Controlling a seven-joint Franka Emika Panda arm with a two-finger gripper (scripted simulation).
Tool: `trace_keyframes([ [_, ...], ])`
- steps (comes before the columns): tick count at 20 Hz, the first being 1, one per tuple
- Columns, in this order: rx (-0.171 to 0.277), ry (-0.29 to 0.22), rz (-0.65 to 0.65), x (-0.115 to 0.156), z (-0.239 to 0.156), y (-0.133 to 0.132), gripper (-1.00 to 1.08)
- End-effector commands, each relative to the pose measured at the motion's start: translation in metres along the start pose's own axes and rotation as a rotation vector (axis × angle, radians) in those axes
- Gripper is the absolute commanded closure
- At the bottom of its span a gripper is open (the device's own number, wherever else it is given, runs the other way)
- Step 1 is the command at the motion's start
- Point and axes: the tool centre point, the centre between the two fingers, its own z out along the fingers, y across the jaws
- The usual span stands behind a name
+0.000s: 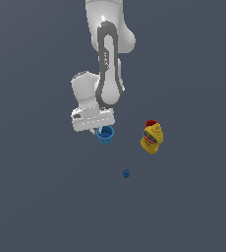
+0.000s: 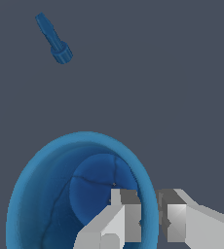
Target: Pick up a designated object from a clutter of objects.
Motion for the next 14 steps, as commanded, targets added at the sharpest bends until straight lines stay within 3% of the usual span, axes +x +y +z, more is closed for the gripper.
trace_keyframes([
  [1,-0.001,0.002,0.000,0.003,-0.002,0.000,1.08],
  [14,-0.002,0.000,0.000,0.029,-0.026,-0.001,1.08],
])
